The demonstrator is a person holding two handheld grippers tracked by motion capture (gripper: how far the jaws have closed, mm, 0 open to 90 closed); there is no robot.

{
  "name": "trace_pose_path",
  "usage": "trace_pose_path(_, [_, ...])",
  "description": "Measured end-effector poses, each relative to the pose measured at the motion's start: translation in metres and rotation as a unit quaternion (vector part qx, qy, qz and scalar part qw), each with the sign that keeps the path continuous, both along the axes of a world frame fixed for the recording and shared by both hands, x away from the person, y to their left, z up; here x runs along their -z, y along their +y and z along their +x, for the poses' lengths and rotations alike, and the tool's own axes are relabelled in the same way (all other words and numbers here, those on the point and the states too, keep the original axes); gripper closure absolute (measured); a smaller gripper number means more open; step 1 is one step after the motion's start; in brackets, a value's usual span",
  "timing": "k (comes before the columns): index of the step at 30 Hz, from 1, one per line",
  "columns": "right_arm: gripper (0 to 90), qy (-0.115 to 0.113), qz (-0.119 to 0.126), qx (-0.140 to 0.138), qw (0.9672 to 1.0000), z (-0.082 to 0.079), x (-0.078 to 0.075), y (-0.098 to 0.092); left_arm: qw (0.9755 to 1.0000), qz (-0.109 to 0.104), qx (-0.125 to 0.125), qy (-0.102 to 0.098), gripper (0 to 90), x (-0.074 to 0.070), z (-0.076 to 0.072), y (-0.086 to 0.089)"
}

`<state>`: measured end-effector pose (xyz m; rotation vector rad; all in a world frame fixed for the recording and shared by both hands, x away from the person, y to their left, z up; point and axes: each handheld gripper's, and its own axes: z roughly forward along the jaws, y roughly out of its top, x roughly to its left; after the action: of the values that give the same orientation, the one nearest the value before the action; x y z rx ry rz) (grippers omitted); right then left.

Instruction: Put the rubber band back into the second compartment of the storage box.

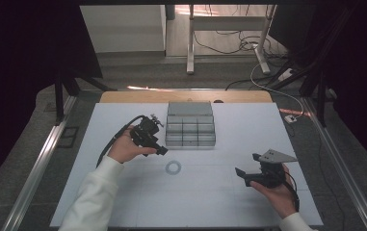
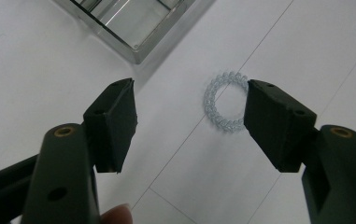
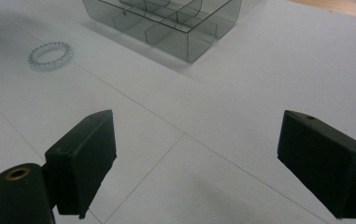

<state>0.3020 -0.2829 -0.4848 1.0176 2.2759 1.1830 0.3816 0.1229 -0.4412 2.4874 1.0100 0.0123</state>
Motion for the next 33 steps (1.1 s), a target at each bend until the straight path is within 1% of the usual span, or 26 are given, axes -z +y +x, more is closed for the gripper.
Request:
trace_pose_path(7, [12.5,0.000,-0.002,-0.001,1.0000,0.000,0.000,0.000,1.0000,0.000,-0.001,0.004,35.0,0.001,0.001,0.001])
trace_pose_path(17, [12.5,0.000,-0.002,-0.001,1.0000,-0.001,0.000,0.000,1.0000,-0.001,-0.003,0.003,35.0,0.001,0.001,0.002])
trace_pose_path(21, [12.6,0.000,-0.003,-0.001,1.0000,-0.001,0.000,0.001,1.0000,-0.004,-0.002,0.006,35.0,0.002,0.002,0.000])
trace_pose_path(26, [12.6,-0.002,-0.005,-0.002,1.0000,-0.001,0.000,0.001,1.0000,-0.004,0.005,0.008,35.0,0.003,0.002,-0.007])
trace_pose_path(27, [12.6,-0.003,-0.005,-0.002,1.0000,-0.001,0.000,0.001,0.9999,-0.002,0.010,0.008,35.0,0.003,0.002,-0.012])
trace_pose_path(28, [12.6,-0.003,-0.005,-0.002,1.0000,-0.001,0.000,0.001,0.9999,-0.002,0.010,0.008,35.0,0.003,0.002,-0.012])
trace_pose_path(30, [12.6,-0.003,-0.005,-0.002,1.0000,-0.001,0.000,0.001,0.9998,-0.001,0.017,0.009,35.0,0.004,0.002,-0.020])
trace_pose_path(31, [12.6,-0.003,-0.005,-0.002,1.0000,-0.001,0.000,0.001,0.9998,-0.001,0.017,0.009,34.9,0.004,0.002,-0.020])
trace_pose_path(33, [12.6,-0.003,-0.004,-0.002,1.0000,-0.002,-0.001,0.001,0.9997,0.000,0.022,0.011,34.9,0.004,0.002,-0.026])
